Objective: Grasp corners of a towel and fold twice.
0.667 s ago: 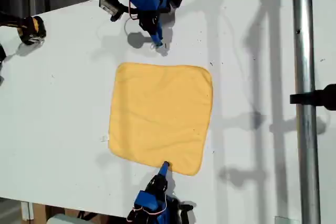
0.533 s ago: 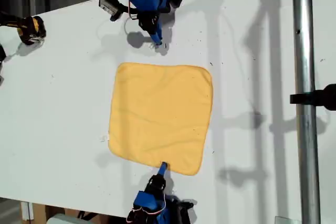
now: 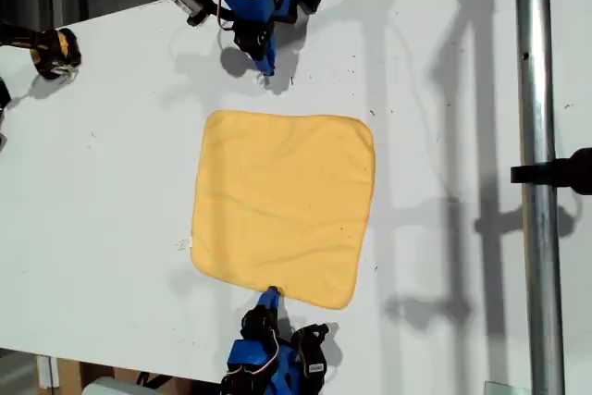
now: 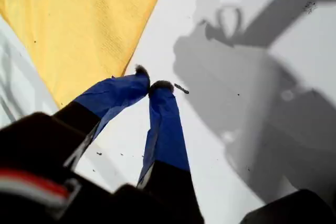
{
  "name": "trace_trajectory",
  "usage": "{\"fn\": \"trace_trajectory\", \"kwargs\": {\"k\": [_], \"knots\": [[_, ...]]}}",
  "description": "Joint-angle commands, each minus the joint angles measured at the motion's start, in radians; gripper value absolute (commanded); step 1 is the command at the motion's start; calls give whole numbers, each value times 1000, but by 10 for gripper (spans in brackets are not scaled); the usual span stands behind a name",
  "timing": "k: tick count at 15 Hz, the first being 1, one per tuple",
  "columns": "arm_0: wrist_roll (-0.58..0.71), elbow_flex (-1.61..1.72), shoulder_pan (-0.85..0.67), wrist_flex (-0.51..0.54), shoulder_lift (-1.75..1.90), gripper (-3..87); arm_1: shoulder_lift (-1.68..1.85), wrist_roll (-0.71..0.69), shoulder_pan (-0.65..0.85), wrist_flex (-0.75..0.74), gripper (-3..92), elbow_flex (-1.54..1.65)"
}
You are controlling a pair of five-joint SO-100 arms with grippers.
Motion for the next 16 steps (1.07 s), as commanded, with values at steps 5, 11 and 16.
{"fn": "trace_trajectory", "kwargs": {"k": [5, 11, 16], "knots": [[-15, 3, 11, -3, 3, -14, 5, -31, -170, -43, -1, -92], [-11, 3, 9, -5, 3, -14, -413, -95, -353, -95, -1, -508], [-6, 3, 11, -5, 3, -14, -933, -176, -532, -83, -1, -908]]}}
